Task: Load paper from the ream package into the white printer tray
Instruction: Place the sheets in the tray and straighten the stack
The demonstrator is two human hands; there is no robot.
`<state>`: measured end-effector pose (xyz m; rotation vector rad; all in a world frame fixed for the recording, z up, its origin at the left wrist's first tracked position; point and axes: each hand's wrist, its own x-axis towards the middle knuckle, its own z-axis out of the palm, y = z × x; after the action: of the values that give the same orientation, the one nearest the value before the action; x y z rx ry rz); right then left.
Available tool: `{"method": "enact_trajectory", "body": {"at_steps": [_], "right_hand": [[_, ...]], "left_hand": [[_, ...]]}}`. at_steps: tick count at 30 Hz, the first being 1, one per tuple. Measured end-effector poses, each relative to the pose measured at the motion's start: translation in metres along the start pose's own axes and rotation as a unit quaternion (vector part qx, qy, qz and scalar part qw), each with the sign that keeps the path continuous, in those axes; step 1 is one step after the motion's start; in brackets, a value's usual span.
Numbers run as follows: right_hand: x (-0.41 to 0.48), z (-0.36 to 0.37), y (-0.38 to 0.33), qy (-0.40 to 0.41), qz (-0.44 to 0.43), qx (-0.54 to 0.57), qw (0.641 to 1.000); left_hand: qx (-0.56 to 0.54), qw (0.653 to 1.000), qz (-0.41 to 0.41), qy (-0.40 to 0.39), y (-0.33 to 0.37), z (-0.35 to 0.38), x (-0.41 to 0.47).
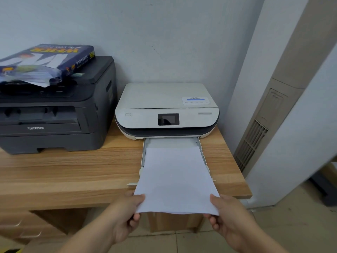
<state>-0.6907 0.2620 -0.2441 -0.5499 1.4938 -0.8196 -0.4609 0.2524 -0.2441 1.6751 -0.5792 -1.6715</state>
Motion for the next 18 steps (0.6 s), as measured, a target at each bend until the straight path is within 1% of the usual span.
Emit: {"method": "enact_trajectory", "body": {"at_steps": [10, 13, 18], "right_hand": [[0.009, 0.011, -0.007, 0.017, 0.010, 0.031, 0.999], [0.012, 0.011, -0.007, 0.014, 0.000, 0.027, 1.000], [0.019, 0.008, 0.003, 0.004, -0.005, 0.012, 1.000]], "left_hand": [[0.027, 1.000, 0.012, 0.007, 0.014, 0.002, 0.009], [0.026, 0.999, 0.022, 0.004, 0.015, 0.002, 0.011], [0.059, 0.997, 0.041, 0.004, 0.007, 0.000, 0.017]]}}
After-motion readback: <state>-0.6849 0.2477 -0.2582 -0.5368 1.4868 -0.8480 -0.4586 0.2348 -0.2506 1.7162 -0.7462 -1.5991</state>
